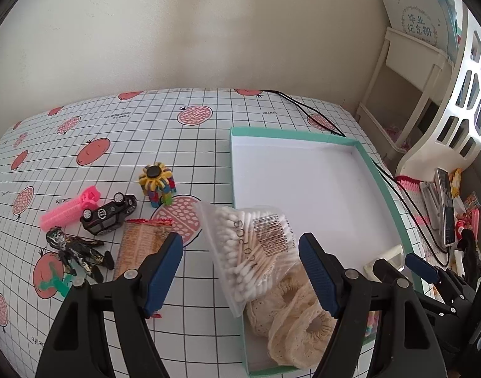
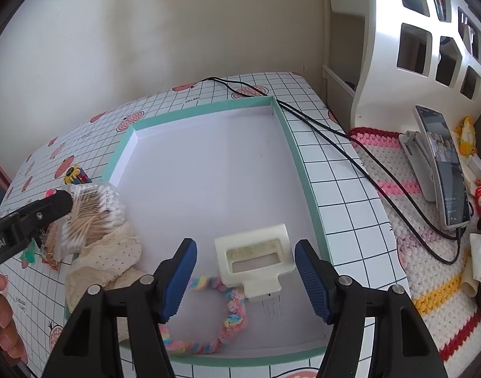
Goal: Organize objects
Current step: 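Lower the holder and swab bag into the tray and open both tools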
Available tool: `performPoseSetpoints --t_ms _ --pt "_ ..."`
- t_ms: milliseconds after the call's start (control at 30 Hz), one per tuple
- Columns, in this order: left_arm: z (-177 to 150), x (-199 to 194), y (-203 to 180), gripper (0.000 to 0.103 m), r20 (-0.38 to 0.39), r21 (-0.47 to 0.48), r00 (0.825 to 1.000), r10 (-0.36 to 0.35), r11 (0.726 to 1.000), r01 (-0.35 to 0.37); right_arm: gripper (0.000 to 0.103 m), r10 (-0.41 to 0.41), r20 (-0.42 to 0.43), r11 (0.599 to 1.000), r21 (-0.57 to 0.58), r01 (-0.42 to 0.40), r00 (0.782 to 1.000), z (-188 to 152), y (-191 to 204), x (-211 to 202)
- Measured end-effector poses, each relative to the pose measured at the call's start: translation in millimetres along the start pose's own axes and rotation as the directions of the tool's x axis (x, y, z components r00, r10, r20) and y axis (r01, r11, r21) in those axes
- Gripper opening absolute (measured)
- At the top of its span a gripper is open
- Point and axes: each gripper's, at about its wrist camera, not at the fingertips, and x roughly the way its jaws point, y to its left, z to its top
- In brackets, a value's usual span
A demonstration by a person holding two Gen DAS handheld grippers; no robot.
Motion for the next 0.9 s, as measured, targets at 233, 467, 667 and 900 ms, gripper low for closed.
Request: performPoseSetpoints --t_ms 233,467,667,900 --pt "0 -10 13 0.077 0.006 -0.009 0.999 0.041 0.999 -0.041 0.075 -0.002 0.0 1.0 -0.008 0.002 1.0 -3 5 -4" --pt "-2 -14 23 0.081 0.021 0.013 0.996 0.091 0.996 -0.091 0.085 -0.005 0.002 1.0 -0.018 0.005 1.0 -4 12 -7" --pt "-3 -13 30 0.081 0.024 0.007 0.994 0.11 0.994 -0.11 0.092 -0.009 0.0 0.999 -0.035 0.009 1.0 -5 18 -6" --pt "-5 -10 33 0.083 0.02 0.023 0.991 0.133 0.991 -0.134 0.092 -0.02 -0.011 0.999 -0.047 0.019 1.0 -6 21 -4"
